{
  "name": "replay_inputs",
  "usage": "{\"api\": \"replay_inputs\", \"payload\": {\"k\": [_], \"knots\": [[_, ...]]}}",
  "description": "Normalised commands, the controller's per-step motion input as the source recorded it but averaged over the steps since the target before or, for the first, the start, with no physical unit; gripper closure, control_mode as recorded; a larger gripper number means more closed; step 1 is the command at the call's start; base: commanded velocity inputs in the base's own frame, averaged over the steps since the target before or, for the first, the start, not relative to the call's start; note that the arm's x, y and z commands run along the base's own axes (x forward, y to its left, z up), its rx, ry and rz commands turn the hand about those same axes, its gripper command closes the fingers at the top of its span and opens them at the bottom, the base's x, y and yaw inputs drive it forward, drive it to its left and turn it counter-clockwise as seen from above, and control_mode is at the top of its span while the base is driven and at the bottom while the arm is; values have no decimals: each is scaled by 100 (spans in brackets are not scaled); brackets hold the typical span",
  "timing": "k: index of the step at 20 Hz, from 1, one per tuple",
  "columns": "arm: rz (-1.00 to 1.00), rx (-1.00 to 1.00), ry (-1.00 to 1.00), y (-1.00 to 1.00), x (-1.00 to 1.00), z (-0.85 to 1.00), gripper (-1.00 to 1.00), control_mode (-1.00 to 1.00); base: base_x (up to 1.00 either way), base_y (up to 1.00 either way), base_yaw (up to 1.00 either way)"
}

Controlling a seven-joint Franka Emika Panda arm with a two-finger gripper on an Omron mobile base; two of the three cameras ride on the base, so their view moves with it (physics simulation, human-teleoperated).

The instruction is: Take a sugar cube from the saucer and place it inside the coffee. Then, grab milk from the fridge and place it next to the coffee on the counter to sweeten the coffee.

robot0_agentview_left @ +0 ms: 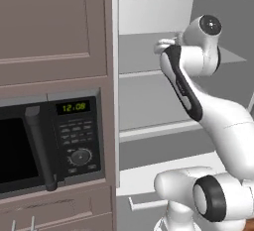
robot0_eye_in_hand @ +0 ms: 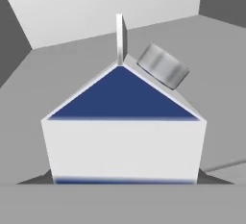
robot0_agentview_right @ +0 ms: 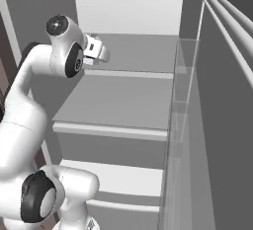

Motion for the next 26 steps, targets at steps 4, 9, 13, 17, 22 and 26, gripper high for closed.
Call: {"api": "replay_inputs", "payload": {"k": [4,9,13,17,22,26], "knots": [[3,6,-8,-2,-100,2,100,-100,0,0,0],[3,1,-8,-1,-100,0,100,-100,0,0,0],[1,0,-4,-1,-100,-9,100,-100,0,0,0],[5,0,0,0,-100,-35,100,-100,0,0,0],[4,0,0,0,-40,-18,100,100,-60,2,14],[0,0,0,0,0,0,100,100,-78,18,83]]}}
